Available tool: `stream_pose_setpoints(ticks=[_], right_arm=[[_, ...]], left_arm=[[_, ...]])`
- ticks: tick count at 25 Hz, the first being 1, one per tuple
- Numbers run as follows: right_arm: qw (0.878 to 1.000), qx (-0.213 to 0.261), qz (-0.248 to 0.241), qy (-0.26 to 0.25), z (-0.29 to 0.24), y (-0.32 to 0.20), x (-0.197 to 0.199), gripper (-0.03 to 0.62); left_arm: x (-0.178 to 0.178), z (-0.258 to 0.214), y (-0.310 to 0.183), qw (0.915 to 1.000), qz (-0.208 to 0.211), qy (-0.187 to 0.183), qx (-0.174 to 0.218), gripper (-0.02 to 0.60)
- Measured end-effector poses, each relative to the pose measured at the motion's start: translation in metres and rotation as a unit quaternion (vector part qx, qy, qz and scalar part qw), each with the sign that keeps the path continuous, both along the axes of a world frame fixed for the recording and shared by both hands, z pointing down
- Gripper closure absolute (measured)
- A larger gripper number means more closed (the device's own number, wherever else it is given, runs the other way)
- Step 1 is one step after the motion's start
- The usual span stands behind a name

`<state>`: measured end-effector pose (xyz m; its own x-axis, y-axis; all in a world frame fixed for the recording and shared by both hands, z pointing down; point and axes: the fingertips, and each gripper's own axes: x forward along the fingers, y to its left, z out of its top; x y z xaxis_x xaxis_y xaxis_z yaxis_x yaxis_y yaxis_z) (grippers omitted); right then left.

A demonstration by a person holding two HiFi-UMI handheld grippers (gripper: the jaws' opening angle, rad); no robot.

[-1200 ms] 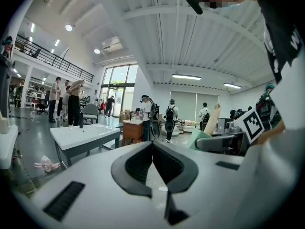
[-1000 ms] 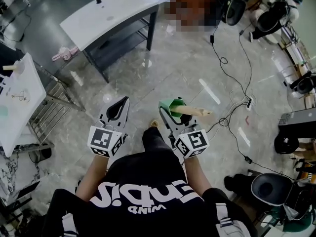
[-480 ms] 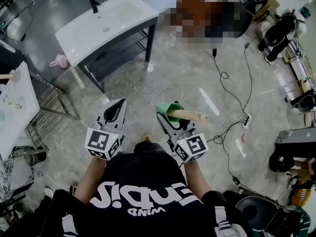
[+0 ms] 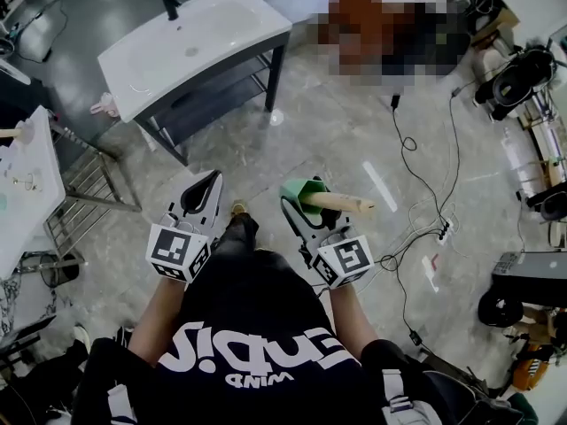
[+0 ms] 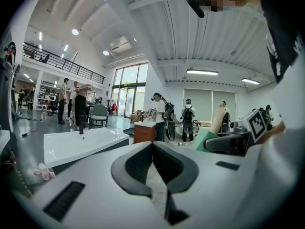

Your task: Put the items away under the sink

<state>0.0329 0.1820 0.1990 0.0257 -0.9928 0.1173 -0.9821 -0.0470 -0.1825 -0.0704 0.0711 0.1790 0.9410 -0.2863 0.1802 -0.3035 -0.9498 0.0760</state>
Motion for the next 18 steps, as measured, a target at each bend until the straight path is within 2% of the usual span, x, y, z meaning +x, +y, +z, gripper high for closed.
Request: stream_pose_setpoints(ticks=[5, 14, 18], right_arm=[[1.0, 0.0, -0.005, 0.004, 0.002, -0.023, 0.022, 0.261], [1.0, -0.005, -0.02, 0.018, -0.007, -0.098, 0.095, 0.261], [0.999, -0.007, -0.031, 0.025, -0.011, -0.137, 0.117, 0.261]], left_arm=[[0.03, 0.006, -0.02, 1.0, 0.007, -0.003, -0.004, 0.563], [0.1, 0.008, -0.089, 0.9999, 0.01, -0.002, -0.011, 0.563], [0.121, 0.008, -0.121, 0.9999, 0.005, -0.005, -0.012, 0.561]])
